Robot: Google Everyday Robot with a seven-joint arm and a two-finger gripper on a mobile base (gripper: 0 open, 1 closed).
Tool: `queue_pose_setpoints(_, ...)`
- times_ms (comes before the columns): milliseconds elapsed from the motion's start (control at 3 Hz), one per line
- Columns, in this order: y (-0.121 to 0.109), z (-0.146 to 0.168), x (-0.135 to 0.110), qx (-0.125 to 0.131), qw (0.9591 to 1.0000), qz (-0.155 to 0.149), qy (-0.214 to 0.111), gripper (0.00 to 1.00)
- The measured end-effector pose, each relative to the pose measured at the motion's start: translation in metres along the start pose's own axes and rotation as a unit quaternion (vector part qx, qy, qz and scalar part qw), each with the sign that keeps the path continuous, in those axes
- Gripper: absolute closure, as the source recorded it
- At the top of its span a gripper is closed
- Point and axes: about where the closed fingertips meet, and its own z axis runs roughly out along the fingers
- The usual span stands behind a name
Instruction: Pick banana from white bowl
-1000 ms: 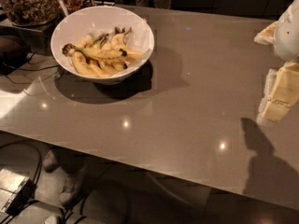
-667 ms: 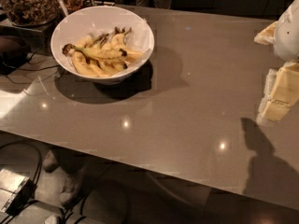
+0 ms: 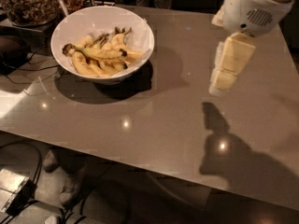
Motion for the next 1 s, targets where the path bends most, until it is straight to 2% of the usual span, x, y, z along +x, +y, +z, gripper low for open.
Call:
queue_pose_setpoints(667,0.0000,-0.0015,-0.0037,0.009,1.0000,0.002,0.003,0.00)
queue_pose_setpoints(1000,0.0016,0.0065,-0.0052,0.008,0.9993,0.009,0.035,0.00)
